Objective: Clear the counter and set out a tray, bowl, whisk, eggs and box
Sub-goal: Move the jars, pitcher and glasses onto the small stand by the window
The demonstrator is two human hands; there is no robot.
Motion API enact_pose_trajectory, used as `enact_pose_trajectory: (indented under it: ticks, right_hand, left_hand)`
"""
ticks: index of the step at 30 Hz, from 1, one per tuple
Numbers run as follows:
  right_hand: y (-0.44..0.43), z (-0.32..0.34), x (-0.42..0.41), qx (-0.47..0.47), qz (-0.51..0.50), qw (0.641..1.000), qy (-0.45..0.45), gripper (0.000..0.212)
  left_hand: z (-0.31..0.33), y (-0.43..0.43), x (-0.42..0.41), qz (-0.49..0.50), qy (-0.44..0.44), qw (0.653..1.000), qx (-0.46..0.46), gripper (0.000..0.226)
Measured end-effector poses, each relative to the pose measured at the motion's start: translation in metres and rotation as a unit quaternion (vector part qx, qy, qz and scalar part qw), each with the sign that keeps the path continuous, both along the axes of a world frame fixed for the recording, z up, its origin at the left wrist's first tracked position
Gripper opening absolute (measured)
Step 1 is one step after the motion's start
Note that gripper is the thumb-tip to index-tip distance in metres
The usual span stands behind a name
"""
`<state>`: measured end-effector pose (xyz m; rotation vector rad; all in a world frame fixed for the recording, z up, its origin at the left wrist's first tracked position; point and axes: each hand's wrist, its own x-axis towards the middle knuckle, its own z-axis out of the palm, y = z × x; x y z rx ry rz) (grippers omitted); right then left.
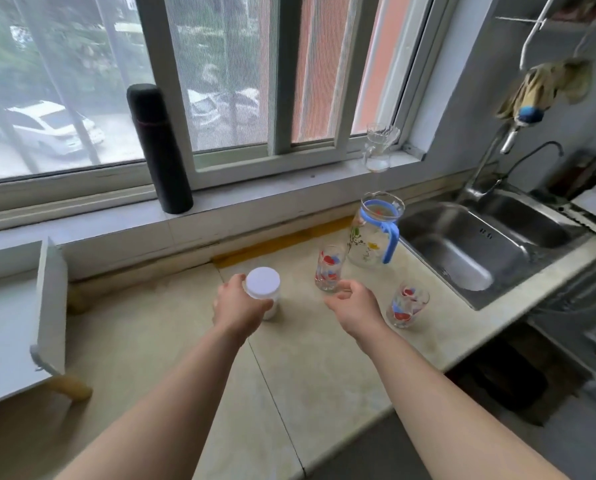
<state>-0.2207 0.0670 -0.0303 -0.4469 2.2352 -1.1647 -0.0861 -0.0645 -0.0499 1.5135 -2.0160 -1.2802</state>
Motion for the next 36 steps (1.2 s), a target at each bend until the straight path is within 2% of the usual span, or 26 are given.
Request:
enact_pose_trajectory:
  ticks: [8,10,14,18,24,29,36]
  right_hand:
    - [-0.038,-0.009,-0.044,0.048,-0.038,0.998,0.029,0.055]
    - [-0.051,-0.017,-0.055,0.055,-0.045,0.997,0.035,0.06]
    - [-0.074,-0.034,-0.071,0.052,-0.059,0.997,0.029,0.084]
    - [-0.093,-0.051,-0.084,0.06,-0.066,0.996,0.015,0.091]
    - [-0.11,-0.062,-0.098,0.075,-0.072,0.994,0.018,0.086]
    - [-0.116,-0.069,-0.098,0.065,-0.097,0.992,0.045,0.07]
    - [-0.105,-0.066,-0.076,0.04,-0.081,0.995,0.038,0.069]
  left_hand:
    - [-0.03,-0.036,-0.038,-0.029,-0.025,0.998,0.039,0.093]
    - [-0.037,-0.045,-0.047,-0.037,-0.031,0.997,0.053,0.095]
    - [-0.046,-0.054,-0.056,-0.059,-0.034,0.996,0.059,0.097]
    - [-0.05,-0.058,-0.059,-0.068,-0.016,0.994,0.08,0.095]
    - [-0.051,-0.063,-0.059,-0.067,-0.003,0.994,0.088,0.084]
    - [-0.051,-0.062,-0.057,-0.062,0.004,0.994,0.089,0.078]
    - [-0.045,-0.051,-0.046,-0.025,0.022,0.995,0.099,0.076]
